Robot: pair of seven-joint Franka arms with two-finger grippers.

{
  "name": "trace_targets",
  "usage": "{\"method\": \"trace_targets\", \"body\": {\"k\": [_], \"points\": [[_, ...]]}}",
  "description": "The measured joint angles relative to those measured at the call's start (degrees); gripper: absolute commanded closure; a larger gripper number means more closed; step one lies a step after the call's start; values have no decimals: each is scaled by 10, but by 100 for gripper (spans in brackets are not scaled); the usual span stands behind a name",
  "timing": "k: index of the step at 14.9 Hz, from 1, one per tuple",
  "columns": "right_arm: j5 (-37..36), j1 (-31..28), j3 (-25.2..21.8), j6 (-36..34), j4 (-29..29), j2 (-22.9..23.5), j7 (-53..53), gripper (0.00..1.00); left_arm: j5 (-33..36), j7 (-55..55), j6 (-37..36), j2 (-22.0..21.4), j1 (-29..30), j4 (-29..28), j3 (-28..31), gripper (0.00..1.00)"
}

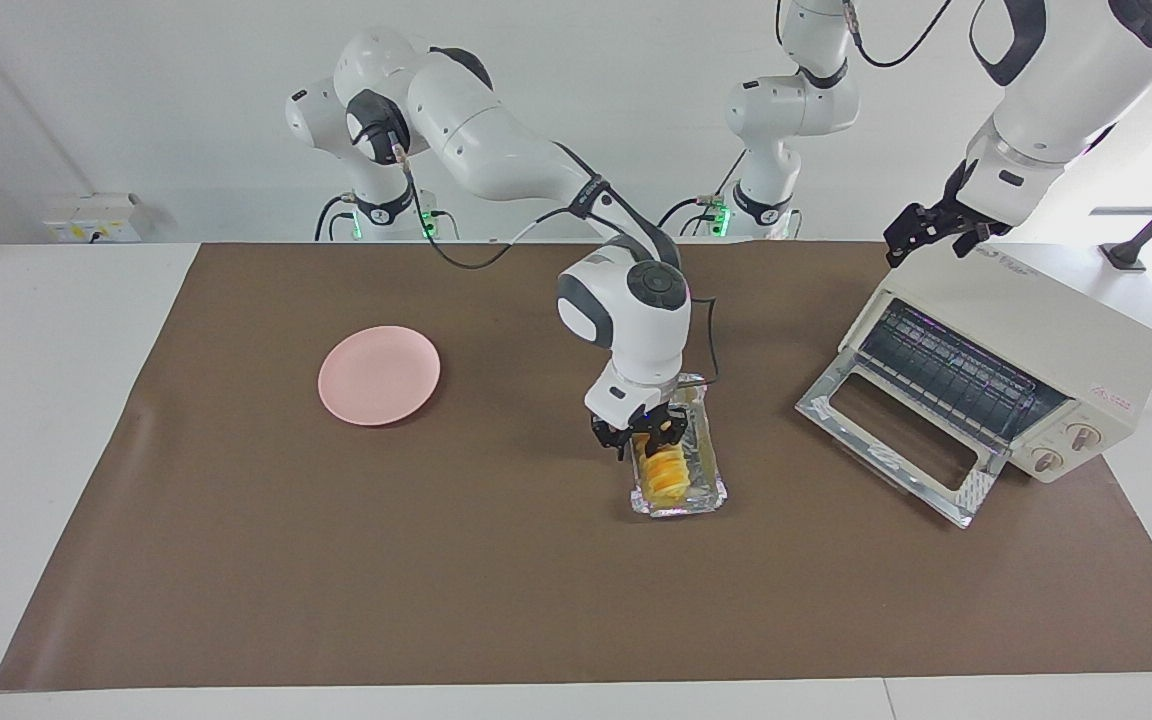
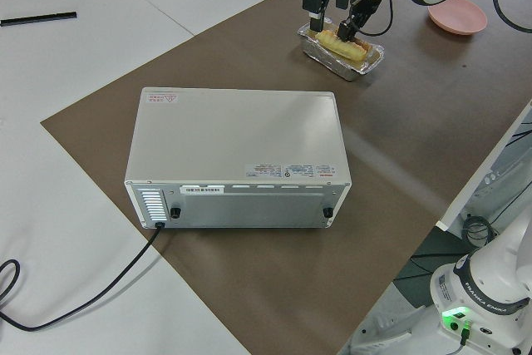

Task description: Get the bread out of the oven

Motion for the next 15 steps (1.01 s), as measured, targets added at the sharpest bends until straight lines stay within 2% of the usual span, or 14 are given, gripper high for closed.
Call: {"method": "trace_targets", "body": {"k": [5, 8, 11, 15], "points": [[0, -6, -1, -3, 1, 0, 0, 100, 0, 0, 0, -4, 3, -2, 2, 0], [0, -23, -1, -33, 10, -8, -2, 100, 0, 0, 0, -4, 3, -2, 3, 0], [24, -69, -1, -94, 24, -35, -55, 100, 0, 0, 0, -4, 3, -2, 3, 0], [36, -165, -5, -170, 58, -66, -198, 100, 0, 0, 0, -4, 3, -2, 3, 0]]}}
